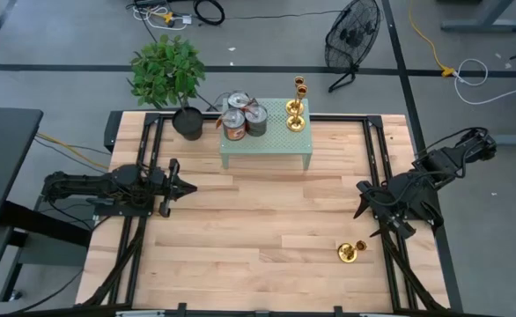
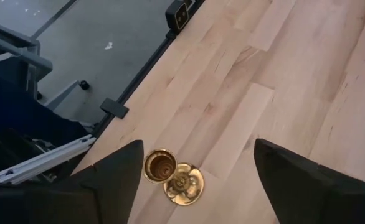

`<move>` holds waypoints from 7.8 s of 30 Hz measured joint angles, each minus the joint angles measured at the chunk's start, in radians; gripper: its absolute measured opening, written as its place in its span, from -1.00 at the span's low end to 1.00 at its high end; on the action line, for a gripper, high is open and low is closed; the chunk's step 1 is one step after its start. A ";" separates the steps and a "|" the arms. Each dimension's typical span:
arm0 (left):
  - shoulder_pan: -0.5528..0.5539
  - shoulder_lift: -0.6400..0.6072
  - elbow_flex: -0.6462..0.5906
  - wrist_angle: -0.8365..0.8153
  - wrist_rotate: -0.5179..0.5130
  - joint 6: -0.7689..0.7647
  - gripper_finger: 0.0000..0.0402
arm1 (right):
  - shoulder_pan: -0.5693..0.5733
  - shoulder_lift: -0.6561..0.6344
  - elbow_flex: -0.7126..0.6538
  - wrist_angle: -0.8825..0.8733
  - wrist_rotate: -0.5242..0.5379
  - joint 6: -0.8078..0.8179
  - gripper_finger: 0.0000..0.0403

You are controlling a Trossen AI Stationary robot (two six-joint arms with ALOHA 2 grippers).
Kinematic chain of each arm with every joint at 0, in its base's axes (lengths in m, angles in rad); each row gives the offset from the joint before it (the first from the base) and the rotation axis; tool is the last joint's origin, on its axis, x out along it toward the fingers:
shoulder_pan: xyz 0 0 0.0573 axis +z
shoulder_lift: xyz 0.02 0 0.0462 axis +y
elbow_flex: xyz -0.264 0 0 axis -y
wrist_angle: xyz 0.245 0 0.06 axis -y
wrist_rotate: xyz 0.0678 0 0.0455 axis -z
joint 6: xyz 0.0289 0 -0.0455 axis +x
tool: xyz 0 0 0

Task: Pick & Place candle stick holders
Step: Put the gold candle holder on the shelf

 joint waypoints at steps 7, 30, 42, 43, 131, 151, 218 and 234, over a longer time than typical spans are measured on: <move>0.000 0.000 0.000 0.000 0.000 0.000 -0.85 | 0.000 0.000 0.000 0.000 0.007 0.000 0.52; 0.000 0.000 0.000 0.000 0.000 0.000 -0.85 | 0.003 0.012 0.000 0.008 -0.003 -0.008 0.52; 0.000 0.000 0.000 0.000 0.000 0.000 -0.85 | 0.054 0.024 -0.009 0.016 -0.001 -0.026 0.52; 0.000 0.000 0.000 0.000 0.000 0.000 -0.85 | 0.059 0.024 -0.016 0.019 -0.001 -0.022 0.52; 0.000 0.000 0.000 0.000 0.000 0.000 -0.85 | 0.246 0.150 -0.237 0.244 0.112 0.001 0.15; 0.000 0.000 0.000 0.000 0.000 0.000 -0.85 | 0.246 0.150 -0.237 0.266 0.111 0.017 -0.23; 0.000 0.000 0.000 0.000 0.000 0.000 -0.85 | -0.055 0.313 0.412 -0.189 0.209 -0.135 -0.29; 0.000 0.000 0.000 0.000 0.000 0.000 -0.85 | -0.363 0.397 0.412 -0.150 0.246 -0.165 -0.29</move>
